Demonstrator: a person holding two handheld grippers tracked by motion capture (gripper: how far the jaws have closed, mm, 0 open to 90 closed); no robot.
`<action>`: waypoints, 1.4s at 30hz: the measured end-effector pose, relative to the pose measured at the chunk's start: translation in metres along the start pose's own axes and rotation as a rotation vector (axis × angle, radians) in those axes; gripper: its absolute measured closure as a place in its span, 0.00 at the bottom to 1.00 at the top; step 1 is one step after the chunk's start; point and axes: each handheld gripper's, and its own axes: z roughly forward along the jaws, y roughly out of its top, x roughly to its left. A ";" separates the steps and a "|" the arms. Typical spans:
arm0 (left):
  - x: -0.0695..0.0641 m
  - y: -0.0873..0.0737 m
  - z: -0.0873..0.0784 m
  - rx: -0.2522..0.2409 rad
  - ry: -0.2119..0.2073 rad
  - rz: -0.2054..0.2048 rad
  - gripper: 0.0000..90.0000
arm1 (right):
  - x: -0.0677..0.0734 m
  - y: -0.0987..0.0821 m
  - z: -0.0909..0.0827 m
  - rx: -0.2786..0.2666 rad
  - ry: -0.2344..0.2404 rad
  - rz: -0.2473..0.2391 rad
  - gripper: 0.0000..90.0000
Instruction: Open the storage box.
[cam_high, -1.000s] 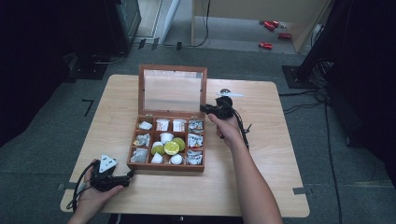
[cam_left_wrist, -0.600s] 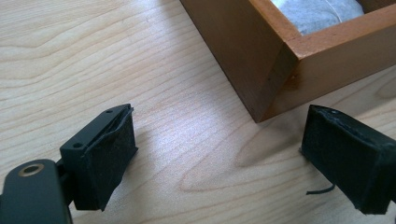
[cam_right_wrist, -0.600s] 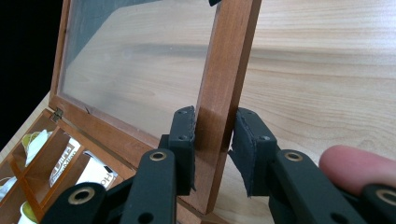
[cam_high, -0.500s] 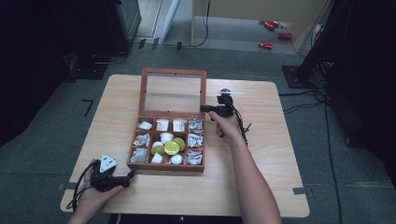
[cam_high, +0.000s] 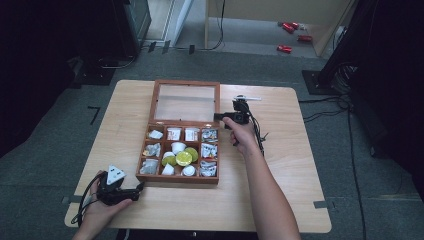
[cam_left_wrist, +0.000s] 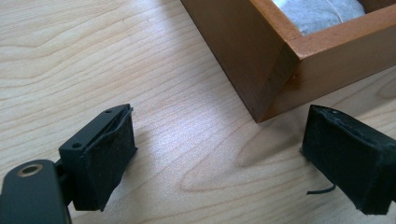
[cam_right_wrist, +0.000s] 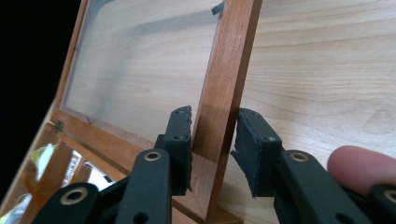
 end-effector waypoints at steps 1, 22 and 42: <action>0.000 0.000 0.000 0.000 0.000 0.000 0.11 | 0.002 -0.001 0.000 -0.012 -0.026 -0.027 0.77; 0.000 -0.001 -0.001 0.000 -0.001 0.000 0.11 | 0.023 -0.006 0.006 -0.002 -0.175 -0.167 0.78; 0.000 -0.002 -0.001 -0.002 0.000 -0.003 0.11 | 0.093 -0.011 -0.050 -0.108 -0.104 -0.367 0.12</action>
